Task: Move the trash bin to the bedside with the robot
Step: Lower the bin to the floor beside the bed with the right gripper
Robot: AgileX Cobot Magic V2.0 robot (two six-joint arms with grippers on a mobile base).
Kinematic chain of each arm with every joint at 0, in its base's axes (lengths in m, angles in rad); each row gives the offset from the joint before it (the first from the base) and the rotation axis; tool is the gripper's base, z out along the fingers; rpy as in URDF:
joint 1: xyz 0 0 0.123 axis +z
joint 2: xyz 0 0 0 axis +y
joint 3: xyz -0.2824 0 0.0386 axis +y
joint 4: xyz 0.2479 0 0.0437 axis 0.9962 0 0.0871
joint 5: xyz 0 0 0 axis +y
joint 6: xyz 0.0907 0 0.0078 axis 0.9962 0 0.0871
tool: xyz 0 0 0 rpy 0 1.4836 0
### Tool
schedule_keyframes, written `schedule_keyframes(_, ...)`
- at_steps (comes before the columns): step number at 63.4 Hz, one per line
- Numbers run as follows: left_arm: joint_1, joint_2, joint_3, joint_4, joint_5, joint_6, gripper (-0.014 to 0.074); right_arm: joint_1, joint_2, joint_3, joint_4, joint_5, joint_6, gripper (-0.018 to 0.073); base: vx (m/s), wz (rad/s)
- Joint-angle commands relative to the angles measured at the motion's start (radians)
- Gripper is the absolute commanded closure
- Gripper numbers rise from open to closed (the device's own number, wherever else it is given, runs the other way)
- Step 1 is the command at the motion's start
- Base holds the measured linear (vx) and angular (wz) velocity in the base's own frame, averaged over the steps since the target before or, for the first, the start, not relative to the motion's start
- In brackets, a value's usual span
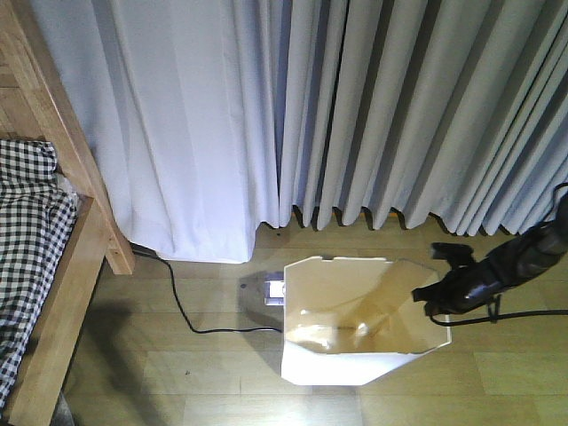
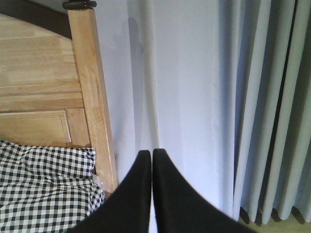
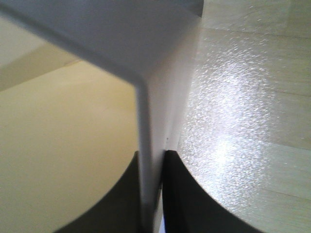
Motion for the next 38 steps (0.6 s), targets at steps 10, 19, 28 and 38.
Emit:
schedule_keyframes(10,0.000,-0.005,-0.024,-0.001,-0.073,-0.004,0.0603,0.039,0.093,-0.222,-0.182,0.220,0.259,0.0560,0.00,0.00)
schedule_keyframes(19,0.000,-0.005,-0.024,-0.001,-0.073,-0.004,0.0603,0.062,0.175,-0.331,-0.223,0.265,0.316,0.0557,0.00,0.00)
schedule_keyframes(28,0.000,-0.005,-0.024,-0.001,-0.073,-0.004,0.0603,0.088,0.233,-0.396,-0.219,0.265,0.351,0.0552,0.00,0.00)
schedule_keyframes(38,0.000,-0.005,-0.024,-0.001,-0.073,-0.004,0.0603,0.107,0.266,-0.439,-0.226,0.257,0.385,0.0547,0.00,0.00)
